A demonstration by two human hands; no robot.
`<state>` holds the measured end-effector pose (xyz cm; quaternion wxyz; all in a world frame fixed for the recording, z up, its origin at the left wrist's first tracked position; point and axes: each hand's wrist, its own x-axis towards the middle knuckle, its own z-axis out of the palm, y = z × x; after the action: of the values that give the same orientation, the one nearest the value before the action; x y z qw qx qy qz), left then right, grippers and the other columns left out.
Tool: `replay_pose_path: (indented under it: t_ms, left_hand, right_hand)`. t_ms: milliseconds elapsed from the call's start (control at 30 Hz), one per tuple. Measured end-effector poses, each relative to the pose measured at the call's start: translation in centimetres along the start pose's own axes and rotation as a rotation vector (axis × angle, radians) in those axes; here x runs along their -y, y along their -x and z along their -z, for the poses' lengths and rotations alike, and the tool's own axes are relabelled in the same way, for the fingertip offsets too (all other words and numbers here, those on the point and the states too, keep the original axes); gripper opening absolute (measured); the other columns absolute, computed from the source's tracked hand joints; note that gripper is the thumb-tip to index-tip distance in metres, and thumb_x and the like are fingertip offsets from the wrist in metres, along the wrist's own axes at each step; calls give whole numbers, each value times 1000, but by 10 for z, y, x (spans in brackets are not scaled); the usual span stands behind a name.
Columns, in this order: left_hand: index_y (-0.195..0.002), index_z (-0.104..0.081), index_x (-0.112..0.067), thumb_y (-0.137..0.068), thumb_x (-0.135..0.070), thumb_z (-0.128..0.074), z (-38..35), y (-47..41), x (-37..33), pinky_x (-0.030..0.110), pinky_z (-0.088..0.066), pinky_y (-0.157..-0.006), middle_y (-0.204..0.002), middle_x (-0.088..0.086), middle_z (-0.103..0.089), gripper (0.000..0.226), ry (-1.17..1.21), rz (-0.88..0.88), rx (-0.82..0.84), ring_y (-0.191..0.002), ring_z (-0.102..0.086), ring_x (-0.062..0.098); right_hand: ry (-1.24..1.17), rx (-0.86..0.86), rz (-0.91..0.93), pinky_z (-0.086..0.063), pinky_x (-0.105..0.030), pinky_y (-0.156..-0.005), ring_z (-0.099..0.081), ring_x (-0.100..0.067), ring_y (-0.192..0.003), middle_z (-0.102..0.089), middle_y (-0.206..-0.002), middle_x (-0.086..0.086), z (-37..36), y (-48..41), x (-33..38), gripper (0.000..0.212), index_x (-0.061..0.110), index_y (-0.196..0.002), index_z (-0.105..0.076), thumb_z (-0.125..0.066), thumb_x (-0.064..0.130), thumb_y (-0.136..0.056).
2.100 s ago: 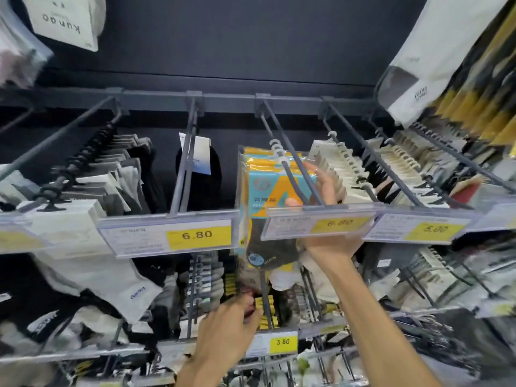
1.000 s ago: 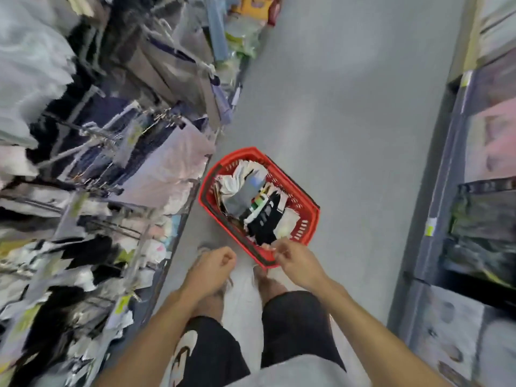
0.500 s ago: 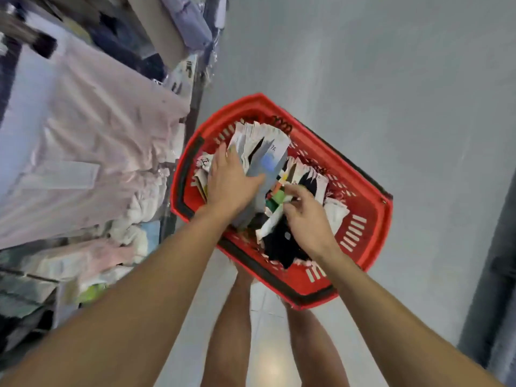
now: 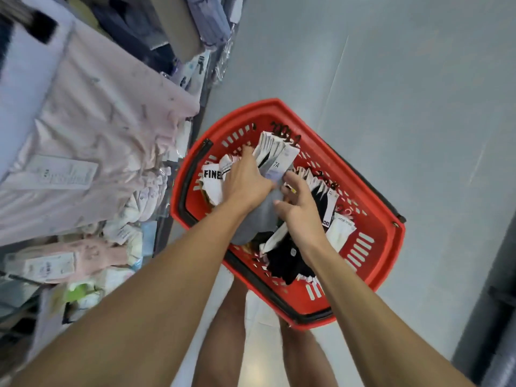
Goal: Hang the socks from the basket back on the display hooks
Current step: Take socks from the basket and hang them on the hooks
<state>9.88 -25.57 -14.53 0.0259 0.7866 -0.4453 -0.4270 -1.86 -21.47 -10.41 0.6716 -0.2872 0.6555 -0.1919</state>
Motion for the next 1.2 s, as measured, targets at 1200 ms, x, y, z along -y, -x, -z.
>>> replay_pose_path:
  t_ms: [1200]
  left_hand:
    - [-117, -66, -12, -64, -12, -81, 261, 888, 177, 32, -61, -74, -100, 10, -78, 55, 1717, -218, -843, -86, -76, 22]
  right_hand:
    - [352, 1185, 812, -49, -8, -76, -69, 2, -97, -75, -105, 17, -230, 769, 47, 22, 43, -105, -71, -63, 35, -86]
